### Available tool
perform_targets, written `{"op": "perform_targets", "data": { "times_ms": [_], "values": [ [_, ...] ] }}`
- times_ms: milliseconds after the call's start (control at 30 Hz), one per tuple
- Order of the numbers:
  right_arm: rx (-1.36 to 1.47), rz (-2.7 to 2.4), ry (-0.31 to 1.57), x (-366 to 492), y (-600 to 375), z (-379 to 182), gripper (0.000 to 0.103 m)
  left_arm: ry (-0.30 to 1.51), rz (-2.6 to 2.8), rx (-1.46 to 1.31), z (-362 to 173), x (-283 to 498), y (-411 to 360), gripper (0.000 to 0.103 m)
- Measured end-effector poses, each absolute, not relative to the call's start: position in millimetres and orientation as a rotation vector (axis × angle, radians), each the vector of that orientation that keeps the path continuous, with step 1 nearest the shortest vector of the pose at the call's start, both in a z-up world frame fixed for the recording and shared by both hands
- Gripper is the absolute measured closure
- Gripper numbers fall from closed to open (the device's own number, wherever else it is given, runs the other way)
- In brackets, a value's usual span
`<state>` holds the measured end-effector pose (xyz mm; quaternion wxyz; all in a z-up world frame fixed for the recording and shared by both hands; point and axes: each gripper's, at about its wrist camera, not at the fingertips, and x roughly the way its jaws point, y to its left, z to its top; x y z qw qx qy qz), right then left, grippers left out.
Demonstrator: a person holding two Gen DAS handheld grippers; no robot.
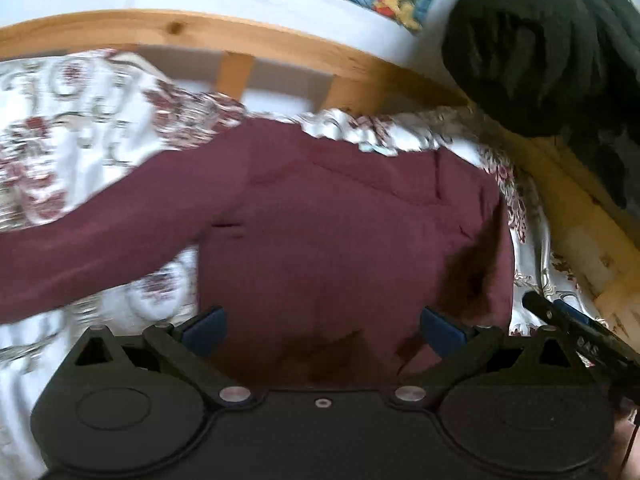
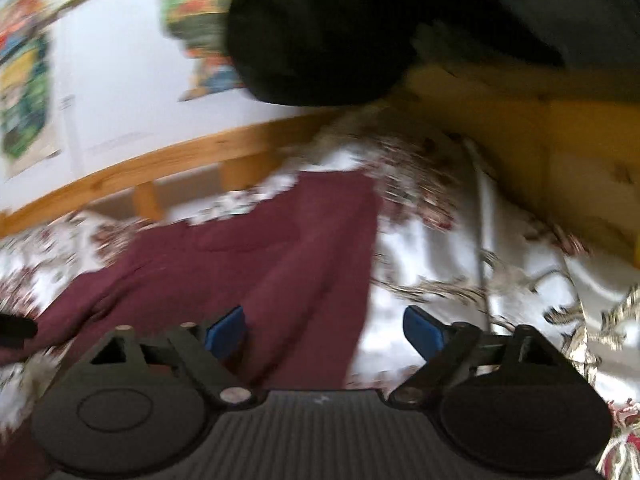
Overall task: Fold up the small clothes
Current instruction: 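Carry the held sleeve across the top's body and lay it down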
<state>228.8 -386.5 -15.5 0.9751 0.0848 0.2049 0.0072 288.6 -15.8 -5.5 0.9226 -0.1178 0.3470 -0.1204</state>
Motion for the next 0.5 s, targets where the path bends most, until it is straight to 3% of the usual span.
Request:
{"op": "perform_targets", "data": {
  "times_ms": [133, 233, 300, 500],
  "values": [
    [0.253, 0.007, 0.43, 246, -403, -28, 0.032, 0.769, -0.184, -0.199, -20, 312, -43, 0.012],
    [0.286, 0.027, 0.44, 250, -407, -36, 0.038, 0.802, -0.16, -0.211, -29, 309, -42, 0.029],
    [0.296, 0.036, 0.444, 249, -408, -39, 0.039, 0.804, -0.161, -0.233, -32, 300, -35, 0.046],
    [0.32, 0.049, 0.443, 247, -400, -34, 0.039, 0.781, -0.154, -0.278, -35, 263, -16, 0.079]
  ]
}}
